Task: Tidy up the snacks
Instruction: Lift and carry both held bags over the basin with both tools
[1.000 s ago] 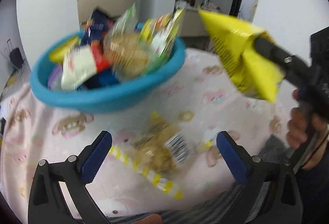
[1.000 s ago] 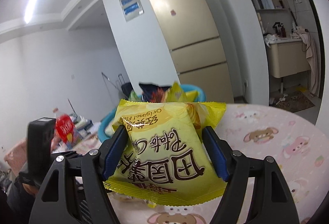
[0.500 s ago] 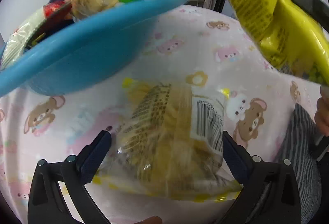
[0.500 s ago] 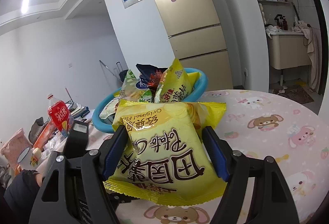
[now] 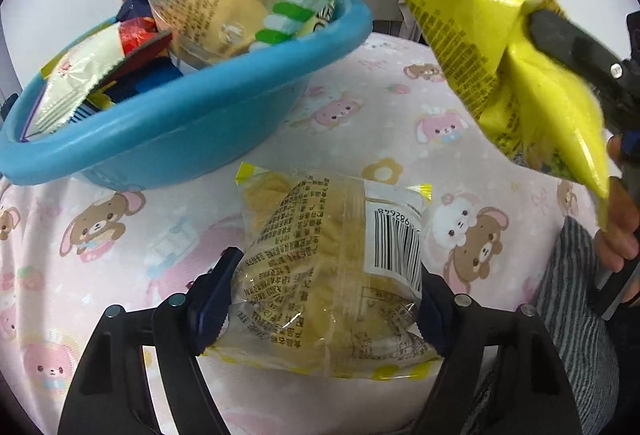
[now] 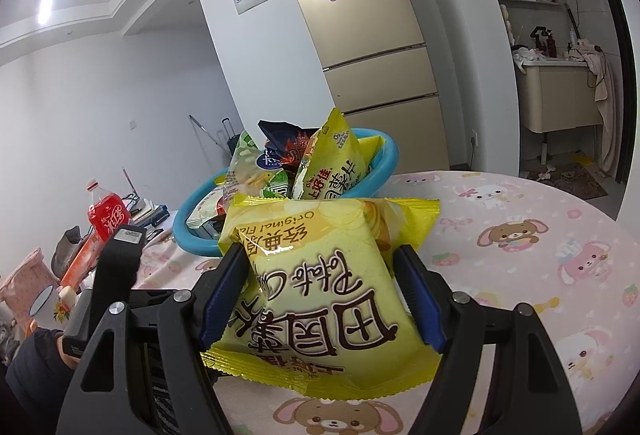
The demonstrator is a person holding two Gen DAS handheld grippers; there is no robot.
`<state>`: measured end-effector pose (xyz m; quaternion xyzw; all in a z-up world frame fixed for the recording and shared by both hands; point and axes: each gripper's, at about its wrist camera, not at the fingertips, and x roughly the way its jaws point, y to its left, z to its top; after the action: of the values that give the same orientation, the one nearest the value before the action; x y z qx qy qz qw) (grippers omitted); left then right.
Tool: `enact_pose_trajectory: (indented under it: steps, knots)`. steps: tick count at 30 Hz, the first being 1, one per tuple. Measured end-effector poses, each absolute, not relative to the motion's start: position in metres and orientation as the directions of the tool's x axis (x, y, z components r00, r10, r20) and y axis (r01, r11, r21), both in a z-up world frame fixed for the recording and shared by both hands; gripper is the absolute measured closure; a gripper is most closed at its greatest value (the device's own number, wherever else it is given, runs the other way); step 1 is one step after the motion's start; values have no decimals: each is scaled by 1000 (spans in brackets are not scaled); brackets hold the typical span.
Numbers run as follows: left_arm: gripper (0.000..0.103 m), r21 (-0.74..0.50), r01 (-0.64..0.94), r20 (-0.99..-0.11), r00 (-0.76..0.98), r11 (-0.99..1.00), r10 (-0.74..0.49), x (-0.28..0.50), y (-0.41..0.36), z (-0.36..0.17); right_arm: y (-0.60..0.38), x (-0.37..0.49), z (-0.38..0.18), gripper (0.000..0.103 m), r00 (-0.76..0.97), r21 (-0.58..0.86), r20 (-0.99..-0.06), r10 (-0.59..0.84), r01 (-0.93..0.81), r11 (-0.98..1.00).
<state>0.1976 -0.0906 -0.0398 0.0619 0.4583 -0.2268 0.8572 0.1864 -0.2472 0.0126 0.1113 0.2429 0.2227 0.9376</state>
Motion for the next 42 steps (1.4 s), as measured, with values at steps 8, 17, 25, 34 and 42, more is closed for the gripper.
enact_pose_trajectory:
  steps: [8, 17, 25, 34, 42]
  knots:
    - [24, -179, 526, -732, 493, 831, -470, 166, -80, -6, -257, 181, 18, 29, 813, 336, -364, 454, -340, 879]
    - [24, -240, 596, -615, 517, 766, -595, 143, -67, 44, -280, 165, 35, 29, 871, 376, -210, 444, -347, 859]
    - [27, -198, 505, -537, 661, 840, -524, 149, -39, 115, -292, 168, 34, 29, 869, 432, -203, 451, -334, 838]
    - [28, -175, 266, -484, 815, 948, -318, 216, -21, 150, -287, 175, 27, 30, 853, 423, -246, 460, -332, 843]
    - [28, -365, 78, -512, 815, 928, -270, 294, 50, 107, -274, 177, 24, 30, 835, 380, -284, 471, -354, 855]
